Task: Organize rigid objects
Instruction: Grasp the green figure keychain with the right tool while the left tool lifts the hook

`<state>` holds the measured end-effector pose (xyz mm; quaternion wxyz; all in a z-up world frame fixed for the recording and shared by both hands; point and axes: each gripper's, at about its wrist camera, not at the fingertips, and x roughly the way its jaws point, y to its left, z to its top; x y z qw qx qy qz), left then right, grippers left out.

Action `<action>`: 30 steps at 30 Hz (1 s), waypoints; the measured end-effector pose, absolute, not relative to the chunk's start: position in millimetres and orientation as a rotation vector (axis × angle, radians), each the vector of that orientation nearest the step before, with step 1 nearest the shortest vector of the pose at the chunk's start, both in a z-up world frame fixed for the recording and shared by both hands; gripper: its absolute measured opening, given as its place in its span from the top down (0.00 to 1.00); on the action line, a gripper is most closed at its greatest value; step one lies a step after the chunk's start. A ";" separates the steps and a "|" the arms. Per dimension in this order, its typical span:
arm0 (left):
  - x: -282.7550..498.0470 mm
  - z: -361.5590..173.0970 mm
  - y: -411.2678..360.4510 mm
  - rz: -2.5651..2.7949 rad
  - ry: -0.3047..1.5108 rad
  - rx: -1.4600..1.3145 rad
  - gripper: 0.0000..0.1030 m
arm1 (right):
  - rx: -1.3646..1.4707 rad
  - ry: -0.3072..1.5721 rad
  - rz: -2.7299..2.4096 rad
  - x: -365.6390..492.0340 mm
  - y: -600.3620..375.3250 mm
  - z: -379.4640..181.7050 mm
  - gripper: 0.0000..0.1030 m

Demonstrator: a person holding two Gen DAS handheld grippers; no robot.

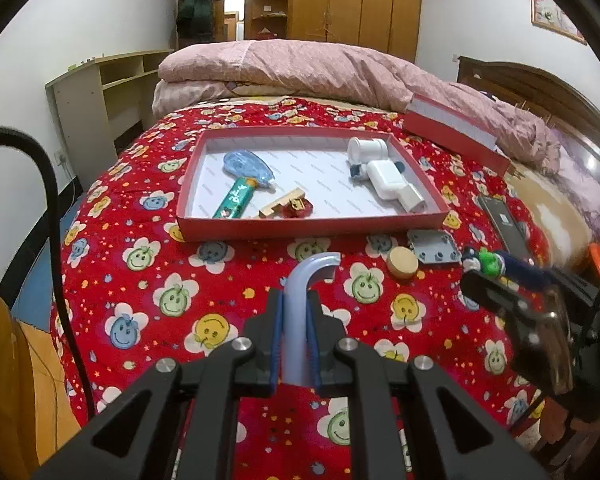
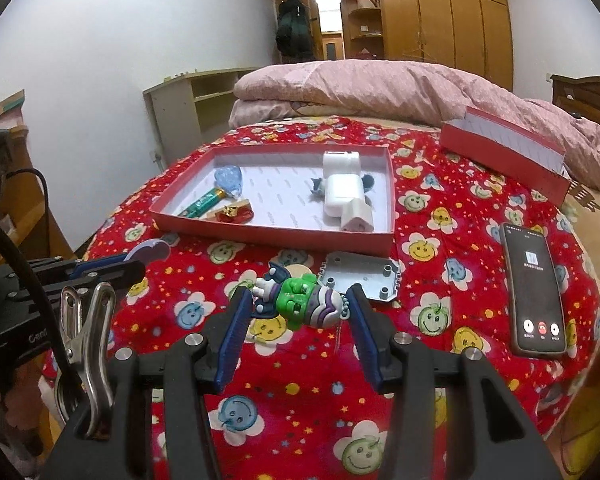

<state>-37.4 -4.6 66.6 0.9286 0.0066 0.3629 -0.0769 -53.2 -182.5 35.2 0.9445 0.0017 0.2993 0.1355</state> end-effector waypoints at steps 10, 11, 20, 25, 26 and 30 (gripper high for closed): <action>-32.0 92.0 2.1 -0.154 0.699 0.002 0.89 | 0.010 0.606 0.314 -52.6 -180.0 47.9 0.52; -31.1 95.3 2.3 -0.153 0.692 0.003 0.89 | 0.009 0.606 0.317 -52.2 -179.9 48.9 0.52; -13.4 123.7 -0.7 -0.156 0.640 0.021 0.89 | -0.003 0.602 0.356 -40.9 -175.2 66.2 0.52; -0.3 136.1 0.0 -0.158 0.623 0.017 0.89 | -0.006 0.589 0.377 -29.4 -172.1 81.7 0.52; 2.0 138.0 0.1 -0.158 0.621 0.017 0.89 | -0.008 0.586 0.381 -26.5 -171.1 85.1 0.52; 11.7 145.7 -0.6 -0.157 0.614 0.023 0.89 | -0.030 0.573 0.391 -15.5 -165.0 96.9 0.52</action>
